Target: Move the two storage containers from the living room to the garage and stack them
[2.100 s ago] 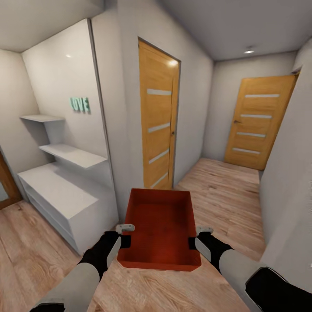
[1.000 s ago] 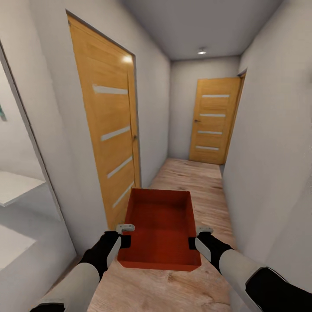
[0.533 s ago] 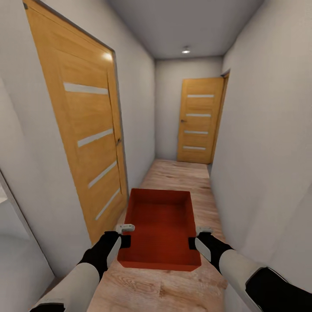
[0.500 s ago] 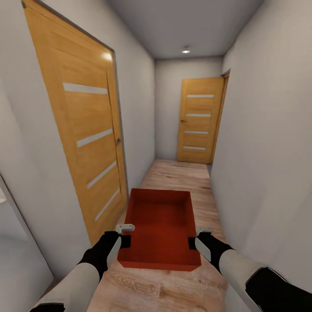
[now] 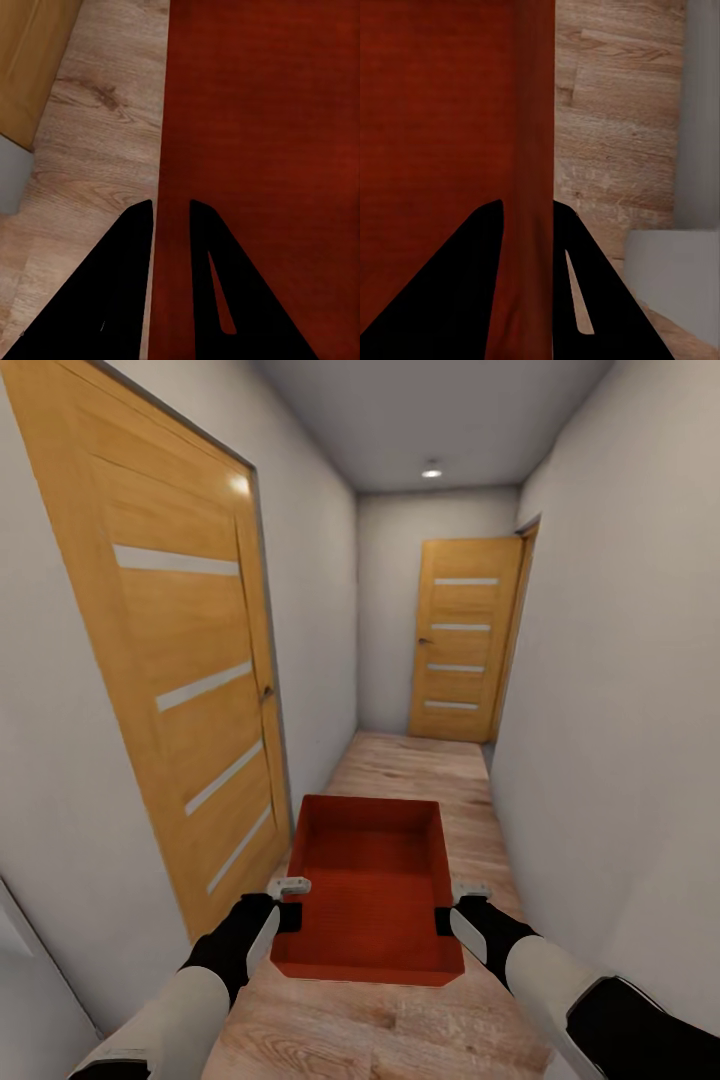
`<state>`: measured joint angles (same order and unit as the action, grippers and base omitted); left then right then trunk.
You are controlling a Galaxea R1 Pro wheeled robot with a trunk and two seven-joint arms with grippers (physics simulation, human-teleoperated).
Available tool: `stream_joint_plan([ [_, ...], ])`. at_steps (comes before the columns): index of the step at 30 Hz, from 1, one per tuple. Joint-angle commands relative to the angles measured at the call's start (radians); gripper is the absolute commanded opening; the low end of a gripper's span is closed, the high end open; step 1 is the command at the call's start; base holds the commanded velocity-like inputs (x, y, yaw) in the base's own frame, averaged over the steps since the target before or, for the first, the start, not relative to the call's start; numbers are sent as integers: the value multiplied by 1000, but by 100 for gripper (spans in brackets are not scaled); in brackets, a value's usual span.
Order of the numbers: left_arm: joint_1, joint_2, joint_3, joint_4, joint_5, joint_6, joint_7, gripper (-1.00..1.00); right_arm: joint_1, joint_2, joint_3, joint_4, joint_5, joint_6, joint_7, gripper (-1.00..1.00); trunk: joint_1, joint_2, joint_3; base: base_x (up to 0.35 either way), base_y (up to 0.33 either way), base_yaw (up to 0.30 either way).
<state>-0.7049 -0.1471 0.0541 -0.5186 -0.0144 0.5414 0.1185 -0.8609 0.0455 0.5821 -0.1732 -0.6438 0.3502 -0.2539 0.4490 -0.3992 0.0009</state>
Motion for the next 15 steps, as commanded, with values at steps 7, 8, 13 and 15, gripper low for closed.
stream_joint_plan([
  [7, -1, 4, 10, -1, -12, 6, 6, -100, 0, -1, 51, -5, -31, 1, -5, -100, 1, -1, 0, 322, 0, 0],
  [8, -1, 4, 10, -1, -12, 6, 6, -100, 0, -1, 51, -5, -31, 1, -5, -100, 1, -1, 0, 322, 0, 0],
  [13, -1, 4, 10, -1, -12, 6, 6, -100, 0, -1, 51, -5, -31, 1, -5, -100, 1, -1, 0, 322, 0, 0],
  [15, -1, 4, 10, -1, -12, 6, 6, -100, 0, -1, 51, -5, -31, 1, -5, -100, 1, -1, 0, 322, 0, 0],
])
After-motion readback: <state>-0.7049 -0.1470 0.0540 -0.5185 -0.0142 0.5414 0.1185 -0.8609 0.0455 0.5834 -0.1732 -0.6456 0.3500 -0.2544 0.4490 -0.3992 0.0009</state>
